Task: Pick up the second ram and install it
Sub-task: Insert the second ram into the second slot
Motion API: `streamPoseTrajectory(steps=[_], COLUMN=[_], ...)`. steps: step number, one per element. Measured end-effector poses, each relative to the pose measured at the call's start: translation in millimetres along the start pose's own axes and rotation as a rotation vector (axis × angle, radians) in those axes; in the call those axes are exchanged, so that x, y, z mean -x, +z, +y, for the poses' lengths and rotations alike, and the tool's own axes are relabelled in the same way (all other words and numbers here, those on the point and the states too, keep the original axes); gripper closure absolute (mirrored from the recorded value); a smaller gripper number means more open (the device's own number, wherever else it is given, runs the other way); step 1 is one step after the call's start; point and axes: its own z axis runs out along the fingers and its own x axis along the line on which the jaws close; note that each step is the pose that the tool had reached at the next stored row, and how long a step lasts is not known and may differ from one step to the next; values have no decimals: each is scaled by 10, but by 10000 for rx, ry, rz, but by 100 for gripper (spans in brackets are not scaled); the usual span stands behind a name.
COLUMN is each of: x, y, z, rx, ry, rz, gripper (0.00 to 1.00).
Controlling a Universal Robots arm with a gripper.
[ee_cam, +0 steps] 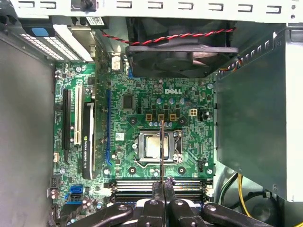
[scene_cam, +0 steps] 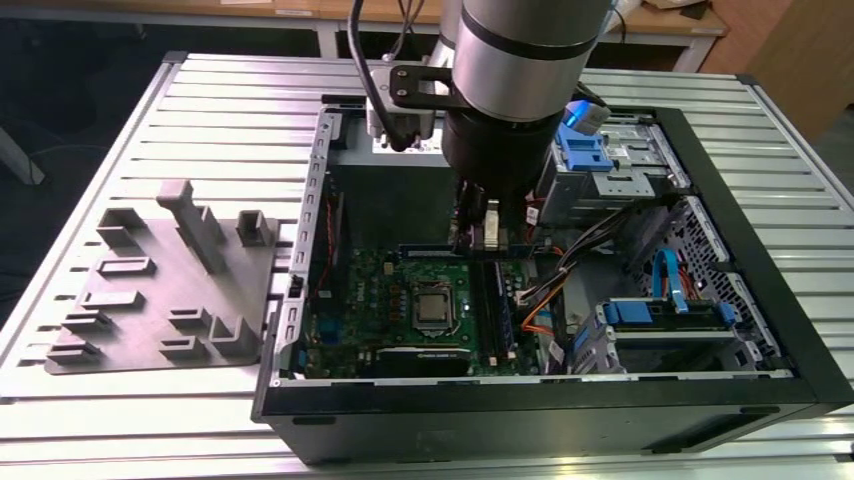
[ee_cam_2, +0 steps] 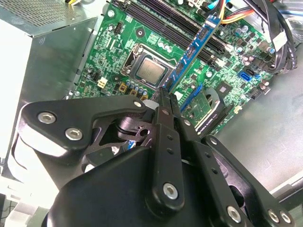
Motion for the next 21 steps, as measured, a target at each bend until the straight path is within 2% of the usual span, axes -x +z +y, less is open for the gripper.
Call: streamPoseTrajectory(steps=[4, 6, 21], x=[0, 0, 0], y=[1, 1, 5], z=[0, 0, 0], rx=[0, -8, -99], ry=[11, 212, 2981], rz=[-1, -10, -117], gripper=[91, 91, 91])
